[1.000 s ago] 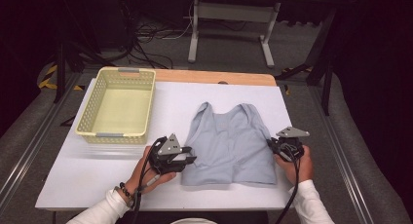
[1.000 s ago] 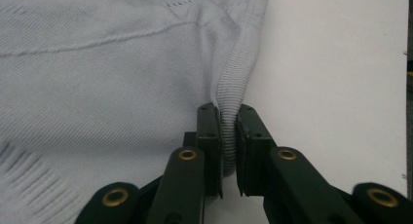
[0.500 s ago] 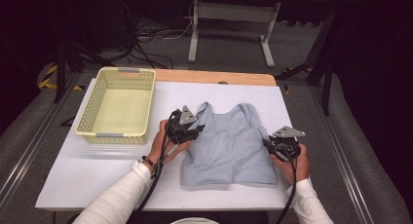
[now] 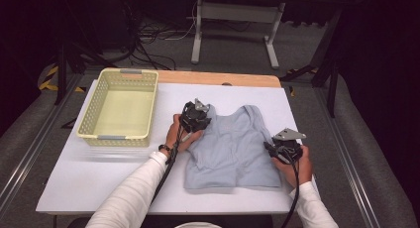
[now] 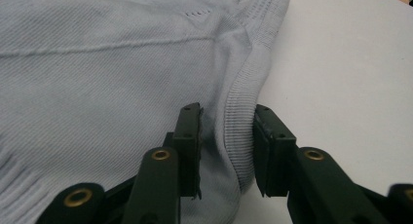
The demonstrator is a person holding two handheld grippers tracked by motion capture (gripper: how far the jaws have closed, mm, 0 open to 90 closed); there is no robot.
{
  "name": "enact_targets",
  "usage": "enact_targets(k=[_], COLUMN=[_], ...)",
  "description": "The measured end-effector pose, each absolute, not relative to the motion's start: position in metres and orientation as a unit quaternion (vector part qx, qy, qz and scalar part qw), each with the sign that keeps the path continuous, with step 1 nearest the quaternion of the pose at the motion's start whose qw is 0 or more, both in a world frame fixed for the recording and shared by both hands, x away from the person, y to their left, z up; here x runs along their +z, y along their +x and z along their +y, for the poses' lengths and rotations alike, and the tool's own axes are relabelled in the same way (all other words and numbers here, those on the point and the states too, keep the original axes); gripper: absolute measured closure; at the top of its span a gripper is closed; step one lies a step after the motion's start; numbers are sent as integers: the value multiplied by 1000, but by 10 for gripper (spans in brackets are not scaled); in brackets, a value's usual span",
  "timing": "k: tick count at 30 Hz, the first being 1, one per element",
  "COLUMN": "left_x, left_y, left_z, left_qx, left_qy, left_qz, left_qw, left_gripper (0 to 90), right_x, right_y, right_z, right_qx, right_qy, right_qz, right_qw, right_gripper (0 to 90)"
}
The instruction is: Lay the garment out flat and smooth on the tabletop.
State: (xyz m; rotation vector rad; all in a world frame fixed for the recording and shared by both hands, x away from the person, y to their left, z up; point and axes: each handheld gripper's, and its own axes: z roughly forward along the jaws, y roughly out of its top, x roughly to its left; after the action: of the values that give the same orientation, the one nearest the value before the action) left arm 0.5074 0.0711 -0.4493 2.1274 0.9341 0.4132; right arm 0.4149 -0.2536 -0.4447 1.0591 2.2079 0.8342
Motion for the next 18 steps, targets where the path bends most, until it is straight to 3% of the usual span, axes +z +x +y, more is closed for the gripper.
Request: enact_targets(k=[6,9,15,18], left_x=[-456,-456,-449,-450], left_y=[513,515,519,524], left_z=[60,61,72,72], left_qx=[162,177,181,179], left_qy=[837,829,803,810], left_qz=[369,381,403,400], left_qw=[371,369,400,391], left_gripper=[707,601,601,647], right_x=[-446,-446,-444,-445], right_y=[416,416,416,416], right_z=[-253,-253,-252,-251], right_qx=[308,307,309,309], right_qy=[389,388,388,387], right_qz=[824,825,824,824], right_qw=[273,272,274,275], right_gripper=[649,643,639,633])
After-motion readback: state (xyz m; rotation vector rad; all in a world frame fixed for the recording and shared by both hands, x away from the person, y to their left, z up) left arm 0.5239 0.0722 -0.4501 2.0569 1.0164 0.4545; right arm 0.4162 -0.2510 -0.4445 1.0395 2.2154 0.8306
